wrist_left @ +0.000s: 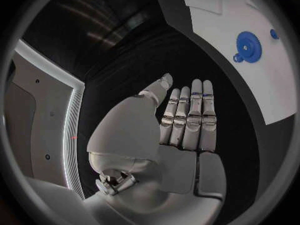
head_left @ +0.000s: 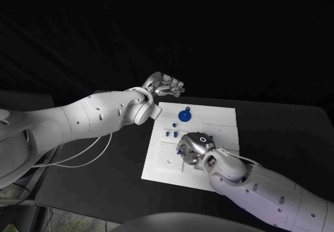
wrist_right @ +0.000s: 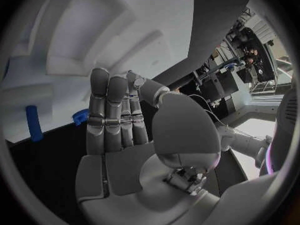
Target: Assemble the parts on the task board
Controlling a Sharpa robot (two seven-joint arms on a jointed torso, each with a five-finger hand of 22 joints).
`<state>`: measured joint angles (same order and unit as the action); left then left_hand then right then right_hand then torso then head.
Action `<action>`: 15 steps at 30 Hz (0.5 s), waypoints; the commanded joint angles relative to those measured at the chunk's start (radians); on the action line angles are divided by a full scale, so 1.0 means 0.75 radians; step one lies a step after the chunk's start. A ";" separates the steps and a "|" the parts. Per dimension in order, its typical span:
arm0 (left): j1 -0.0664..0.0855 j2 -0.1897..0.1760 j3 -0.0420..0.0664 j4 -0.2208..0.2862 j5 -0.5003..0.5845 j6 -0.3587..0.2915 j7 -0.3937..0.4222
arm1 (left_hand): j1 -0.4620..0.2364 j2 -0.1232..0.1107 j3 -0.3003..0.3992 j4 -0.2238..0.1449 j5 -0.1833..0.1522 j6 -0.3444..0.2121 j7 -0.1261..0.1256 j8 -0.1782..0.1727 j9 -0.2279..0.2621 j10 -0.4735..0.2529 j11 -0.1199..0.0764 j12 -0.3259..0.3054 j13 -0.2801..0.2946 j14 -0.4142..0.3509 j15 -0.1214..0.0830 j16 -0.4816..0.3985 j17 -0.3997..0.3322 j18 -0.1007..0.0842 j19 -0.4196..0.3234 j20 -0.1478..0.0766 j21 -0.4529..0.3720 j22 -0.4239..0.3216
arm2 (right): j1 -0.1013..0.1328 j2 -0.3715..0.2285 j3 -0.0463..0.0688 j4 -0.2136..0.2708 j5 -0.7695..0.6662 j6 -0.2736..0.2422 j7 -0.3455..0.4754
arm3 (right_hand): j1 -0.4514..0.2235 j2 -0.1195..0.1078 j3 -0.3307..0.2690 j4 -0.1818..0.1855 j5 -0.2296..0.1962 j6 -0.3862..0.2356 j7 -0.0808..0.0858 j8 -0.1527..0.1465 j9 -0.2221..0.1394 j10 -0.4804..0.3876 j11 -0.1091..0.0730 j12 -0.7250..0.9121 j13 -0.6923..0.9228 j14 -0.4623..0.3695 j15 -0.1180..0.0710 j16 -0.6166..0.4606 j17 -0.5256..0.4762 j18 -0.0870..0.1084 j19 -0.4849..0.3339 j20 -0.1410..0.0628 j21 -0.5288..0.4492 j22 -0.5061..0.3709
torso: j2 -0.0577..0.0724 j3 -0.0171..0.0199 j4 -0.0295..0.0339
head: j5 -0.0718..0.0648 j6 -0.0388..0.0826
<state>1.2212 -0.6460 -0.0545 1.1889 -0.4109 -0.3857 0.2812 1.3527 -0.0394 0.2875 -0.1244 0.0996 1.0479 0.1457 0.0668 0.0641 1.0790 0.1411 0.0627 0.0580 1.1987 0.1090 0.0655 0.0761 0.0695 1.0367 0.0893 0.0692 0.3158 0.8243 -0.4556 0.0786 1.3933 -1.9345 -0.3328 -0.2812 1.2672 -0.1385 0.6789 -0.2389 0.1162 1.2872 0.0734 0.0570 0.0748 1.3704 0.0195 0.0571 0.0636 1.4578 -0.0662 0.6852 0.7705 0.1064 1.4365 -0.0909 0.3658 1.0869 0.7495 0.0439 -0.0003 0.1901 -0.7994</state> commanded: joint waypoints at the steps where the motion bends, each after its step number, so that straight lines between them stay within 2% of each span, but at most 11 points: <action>1: 0.002 0.003 0.001 0.000 0.006 0.010 0.002 | 0.006 0.008 -0.007 0.001 -0.004 -0.008 -0.001 0.006 -0.001 -0.008 0.000 -0.004 0.001 -0.013 -0.001 -0.004 0.002 -0.002 0.009 -0.001 0.003 -0.001 | -0.001 0.000 -0.001 0.001 -0.028 0.036 -0.024 | -0.002 0.011 0.000 -0.011 0.001 0.008 0.001 0.009 0.001 0.008 0.003 0.005 0.000 -0.005 -0.003 0.005 -0.001 0.025 0.009 0.000 -0.006 0.001 | 0.000 -0.0008 -0.0011 | -0.002 0.001; 11: 0.002 0.002 0.001 -0.002 0.006 0.012 -0.002 | 0.006 0.008 -0.007 0.001 -0.004 -0.008 -0.001 0.006 -0.001 -0.008 0.000 -0.004 0.001 -0.013 -0.001 -0.004 0.002 -0.002 0.009 -0.001 0.003 -0.001 | -0.001 -0.007 -0.002 0.013 -0.034 0.012 -0.035 | -0.002 0.011 0.000 -0.011 0.002 0.009 0.001 0.009 0.001 0.008 0.003 0.005 0.000 -0.005 -0.004 0.006 -0.001 0.025 0.011 0.000 -0.009 0.005 | 0.000 0.0025 -0.0012 | -0.003 0.001; 15: 0.002 0.002 0.001 -0.004 0.006 0.012 -0.002 | 0.006 0.008 -0.007 0.001 -0.004 -0.008 -0.001 0.006 -0.001 -0.008 0.000 -0.004 0.001 -0.013 -0.001 -0.004 0.002 -0.002 0.009 -0.001 0.003 -0.001 | -0.001 -0.006 -0.002 0.016 -0.035 0.013 -0.035 | -0.002 0.011 0.000 -0.011 0.002 0.009 0.001 0.009 0.001 0.008 0.003 0.005 0.000 -0.005 -0.004 0.006 -0.001 0.025 0.011 0.000 -0.009 0.005 | 0.000 0.0020 -0.0014 | -0.004 0.001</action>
<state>1.2213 -0.6459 -0.0545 1.1856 -0.4108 -0.3854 0.2763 1.3527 -0.0394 0.2872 -0.1241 0.0996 1.0481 0.1459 0.0668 0.0641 1.0790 0.1411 0.0627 0.0580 1.1978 0.1090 0.0655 0.0761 0.0695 1.0366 0.0892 0.0692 0.3140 0.8243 -0.4600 0.0779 1.4029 -1.9456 -0.3269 -0.2994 1.2673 -0.1385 0.6788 -0.2389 0.1162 1.2863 0.0753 0.0609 0.0742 1.3704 0.0195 0.0572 0.0636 1.4578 -0.0661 0.6852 0.7706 0.1062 1.4364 -0.0908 0.3658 1.0900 0.7494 0.0452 -0.0011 0.1872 -0.7985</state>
